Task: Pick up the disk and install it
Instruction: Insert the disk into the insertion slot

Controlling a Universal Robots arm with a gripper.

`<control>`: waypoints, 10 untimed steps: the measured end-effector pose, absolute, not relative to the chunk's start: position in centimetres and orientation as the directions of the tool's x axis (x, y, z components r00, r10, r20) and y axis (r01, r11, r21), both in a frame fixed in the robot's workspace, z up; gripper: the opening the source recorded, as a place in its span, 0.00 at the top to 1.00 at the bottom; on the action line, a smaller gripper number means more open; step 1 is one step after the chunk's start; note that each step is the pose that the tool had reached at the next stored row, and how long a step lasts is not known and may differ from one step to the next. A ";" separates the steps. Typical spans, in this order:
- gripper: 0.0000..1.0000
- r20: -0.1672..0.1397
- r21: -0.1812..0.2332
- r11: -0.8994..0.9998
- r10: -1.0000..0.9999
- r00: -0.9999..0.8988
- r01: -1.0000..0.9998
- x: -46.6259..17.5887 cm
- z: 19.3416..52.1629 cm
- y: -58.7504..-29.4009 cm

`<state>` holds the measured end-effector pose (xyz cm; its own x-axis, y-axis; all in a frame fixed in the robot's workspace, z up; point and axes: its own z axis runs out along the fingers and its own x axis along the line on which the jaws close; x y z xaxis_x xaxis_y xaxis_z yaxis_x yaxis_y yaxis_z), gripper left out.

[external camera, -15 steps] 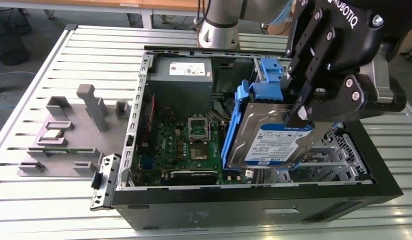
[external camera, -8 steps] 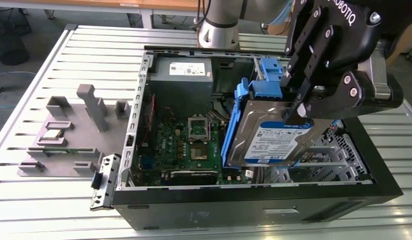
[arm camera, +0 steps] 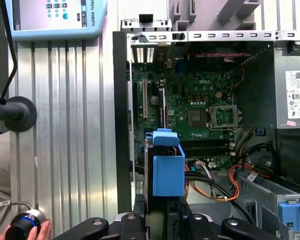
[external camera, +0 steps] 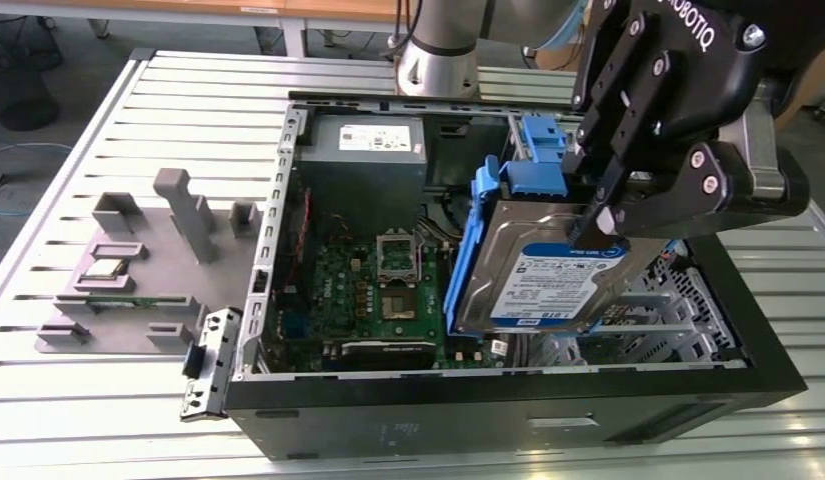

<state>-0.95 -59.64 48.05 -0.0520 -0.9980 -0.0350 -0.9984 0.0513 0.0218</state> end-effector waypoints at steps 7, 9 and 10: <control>0.65 -0.035 0.022 0.051 -0.998 -0.052 -0.998 -0.4 48.0 -59.6; 0.65 -0.035 0.022 0.051 -0.998 -0.052 -0.998 -0.1 48.0 -59.6; 0.65 -0.035 0.022 0.051 -0.998 -0.052 -0.998 0.1 48.0 -59.6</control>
<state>0.06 -59.61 48.03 -0.0520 -0.9980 -0.0349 -0.9984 0.0512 0.0218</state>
